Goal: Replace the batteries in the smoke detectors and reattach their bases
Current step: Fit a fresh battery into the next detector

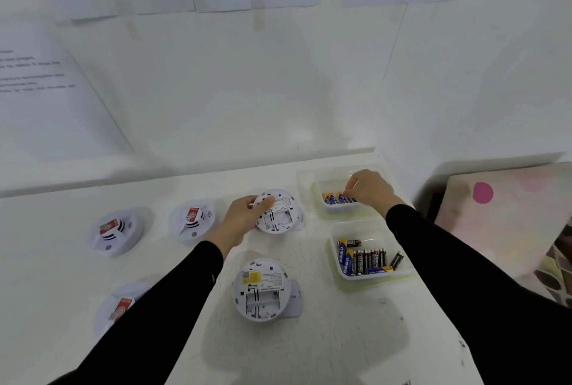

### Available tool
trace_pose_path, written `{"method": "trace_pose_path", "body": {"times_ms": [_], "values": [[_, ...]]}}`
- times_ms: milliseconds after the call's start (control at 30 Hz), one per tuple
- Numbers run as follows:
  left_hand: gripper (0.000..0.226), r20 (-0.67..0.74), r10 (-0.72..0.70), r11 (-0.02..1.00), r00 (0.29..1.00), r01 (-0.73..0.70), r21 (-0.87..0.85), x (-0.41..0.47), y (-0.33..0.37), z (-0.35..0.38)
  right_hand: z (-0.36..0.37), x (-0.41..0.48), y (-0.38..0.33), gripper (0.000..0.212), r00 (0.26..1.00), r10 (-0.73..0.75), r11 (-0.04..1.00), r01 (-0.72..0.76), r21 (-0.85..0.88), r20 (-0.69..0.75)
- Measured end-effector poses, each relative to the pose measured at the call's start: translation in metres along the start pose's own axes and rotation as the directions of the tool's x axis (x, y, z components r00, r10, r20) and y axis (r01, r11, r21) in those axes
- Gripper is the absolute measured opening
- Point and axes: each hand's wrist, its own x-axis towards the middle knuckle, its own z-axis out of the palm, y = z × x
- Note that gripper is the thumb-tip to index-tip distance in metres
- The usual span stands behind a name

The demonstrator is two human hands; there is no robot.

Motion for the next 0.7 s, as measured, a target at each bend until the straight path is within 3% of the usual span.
{"method": "trace_pose_path", "body": {"times_ms": [267, 367, 500, 633, 700], "values": [[0.030, -0.080, 0.075, 0.978, 0.994, -0.057, 0.200, 0.007, 0.002, 0.004, 0.004, 0.004, 0.006, 0.022, 1.000, -0.019, 0.999, 0.019, 0.034, -0.004], [0.041, -0.069, 0.094, 0.963, 0.993, -0.073, 0.258, 0.005, 0.002, 0.002, 0.005, 0.004, 0.005, 0.017, 0.999, -0.030, 0.999, 0.031, 0.039, -0.012], [0.036, -0.069, 0.132, 0.952, 0.989, -0.107, 0.287, 0.003, 0.002, 0.002, 0.006, -0.002, 0.000, 0.014, 0.995, -0.056, 0.992, 0.065, 0.109, -0.084], [0.033, -0.238, 0.386, 0.840, 0.891, -0.232, 0.491, -0.002, -0.003, -0.016, 0.013, -0.020, -0.017, 0.010, 0.954, -0.160, 0.942, 0.225, 0.251, -0.255], [0.032, -0.336, 0.438, 0.749, 0.834, -0.132, 0.649, -0.004, -0.008, -0.032, 0.020, -0.033, -0.029, 0.009, 0.924, -0.263, 0.898, 0.340, 0.281, -0.277]]}}
